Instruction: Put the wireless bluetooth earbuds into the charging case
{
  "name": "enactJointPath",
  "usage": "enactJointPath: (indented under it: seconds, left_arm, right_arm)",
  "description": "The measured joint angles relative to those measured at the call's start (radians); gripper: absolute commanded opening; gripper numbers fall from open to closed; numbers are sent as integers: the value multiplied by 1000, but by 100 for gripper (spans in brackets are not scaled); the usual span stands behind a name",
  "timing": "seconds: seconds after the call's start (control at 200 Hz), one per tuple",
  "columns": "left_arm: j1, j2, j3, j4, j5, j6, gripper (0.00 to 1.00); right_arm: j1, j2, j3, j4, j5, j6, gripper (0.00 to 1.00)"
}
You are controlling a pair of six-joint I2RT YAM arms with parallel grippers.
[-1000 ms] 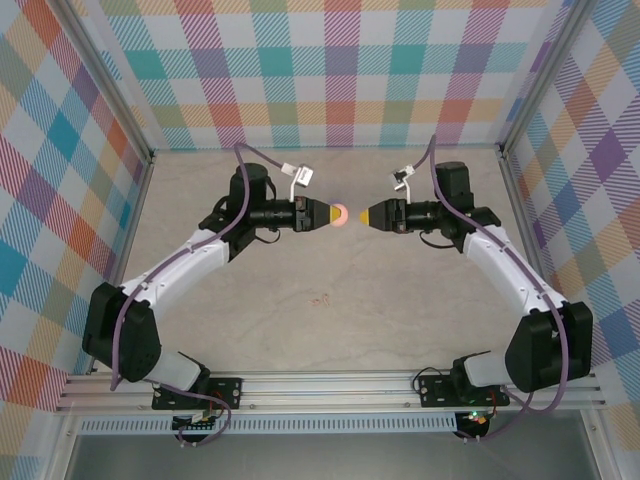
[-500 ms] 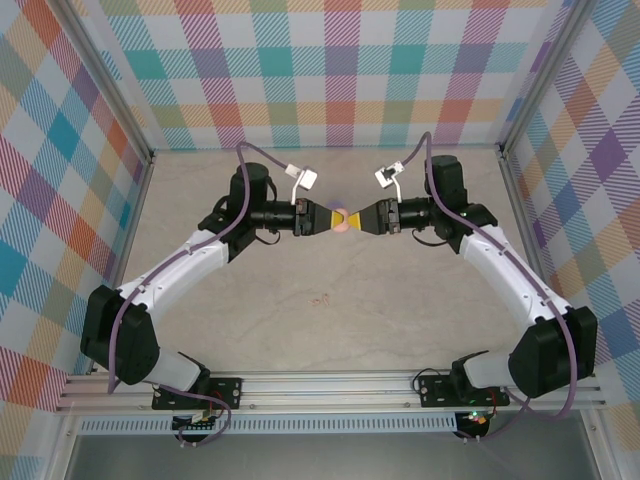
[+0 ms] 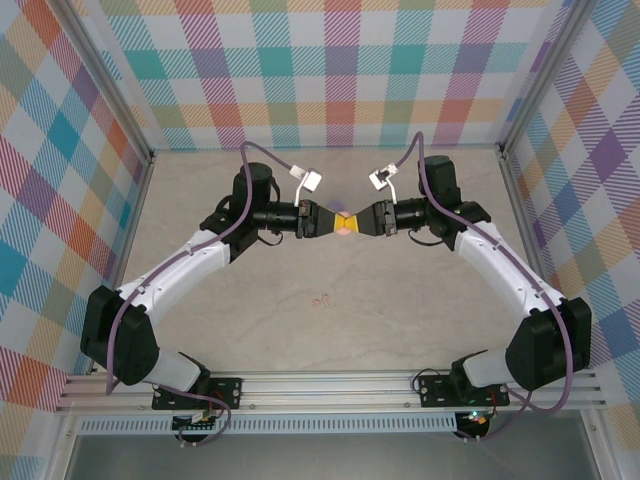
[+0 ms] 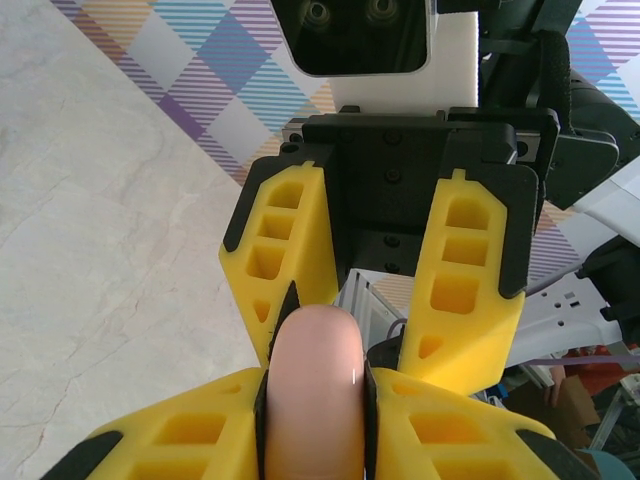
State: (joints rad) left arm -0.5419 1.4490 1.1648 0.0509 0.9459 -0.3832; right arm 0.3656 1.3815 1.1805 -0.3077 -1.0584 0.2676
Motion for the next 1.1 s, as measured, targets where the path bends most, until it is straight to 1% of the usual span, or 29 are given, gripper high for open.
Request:
enactJointPath:
  seconds: [0.08,0.215,0.375,0.465,0.62,0.935,1.1]
  left_arm:
    - [0,0,3,-3,3,3,27]
    - [1,-2,10,-18,7,7,27]
    - [2,-7,11,-24,12,6,27]
    - [3,-7,11,-24,12,6,31]
    - [3,-7,12,-30,-3,6,37]
    - [3,-9,13,-50,-24,11,39]
    - [2,-17,13,-53,-22,22,42]
  right_arm:
    - [0,0,0,0,-3,-4,35]
    - [0,0,1,-4,-11,-18,31]
    - [-2,2,2,-9,-19,-24,23]
    - [-3,2,2,-10,-16,-24,20]
    - [-3,2,2,-10,3,-21,19]
    - [-1,2,2,-6,29,0,19]
    - [0,0,2,12,33,13,19]
